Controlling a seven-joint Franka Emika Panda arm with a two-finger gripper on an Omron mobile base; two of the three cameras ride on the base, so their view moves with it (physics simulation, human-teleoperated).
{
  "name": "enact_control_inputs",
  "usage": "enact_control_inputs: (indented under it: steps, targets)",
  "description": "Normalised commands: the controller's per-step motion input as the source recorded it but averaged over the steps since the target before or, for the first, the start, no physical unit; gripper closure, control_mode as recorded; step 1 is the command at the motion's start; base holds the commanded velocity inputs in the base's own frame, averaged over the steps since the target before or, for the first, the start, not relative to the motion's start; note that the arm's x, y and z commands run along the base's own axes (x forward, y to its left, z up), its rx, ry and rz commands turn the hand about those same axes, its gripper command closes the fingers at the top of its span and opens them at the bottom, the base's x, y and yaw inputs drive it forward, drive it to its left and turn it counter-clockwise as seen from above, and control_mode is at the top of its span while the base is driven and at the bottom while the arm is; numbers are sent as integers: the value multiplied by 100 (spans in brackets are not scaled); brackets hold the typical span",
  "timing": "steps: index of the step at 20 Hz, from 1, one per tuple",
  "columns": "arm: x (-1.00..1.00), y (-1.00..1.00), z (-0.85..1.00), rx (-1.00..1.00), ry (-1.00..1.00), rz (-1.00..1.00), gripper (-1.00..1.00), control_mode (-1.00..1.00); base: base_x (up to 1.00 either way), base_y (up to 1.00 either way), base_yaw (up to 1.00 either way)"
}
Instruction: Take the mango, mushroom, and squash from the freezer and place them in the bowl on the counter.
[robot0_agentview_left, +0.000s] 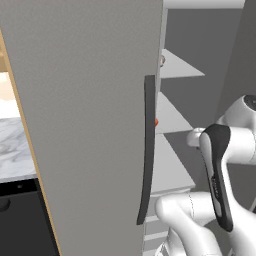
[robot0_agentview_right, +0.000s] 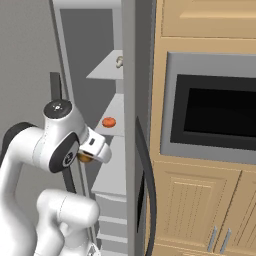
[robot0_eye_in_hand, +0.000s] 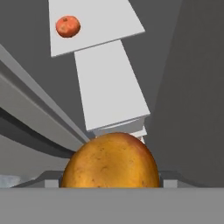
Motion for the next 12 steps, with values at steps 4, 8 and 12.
enact_control_inputs:
  steps: [4, 8, 12]
  targets:
    - [-19, 0, 0, 0, 0, 0, 100, 100, -28, 2, 0]
    - [0, 0, 0, 0, 0, 0, 100, 100, -60, 25, 0]
    - [0, 0, 0, 0, 0, 0, 100, 100, -42, 74, 0]
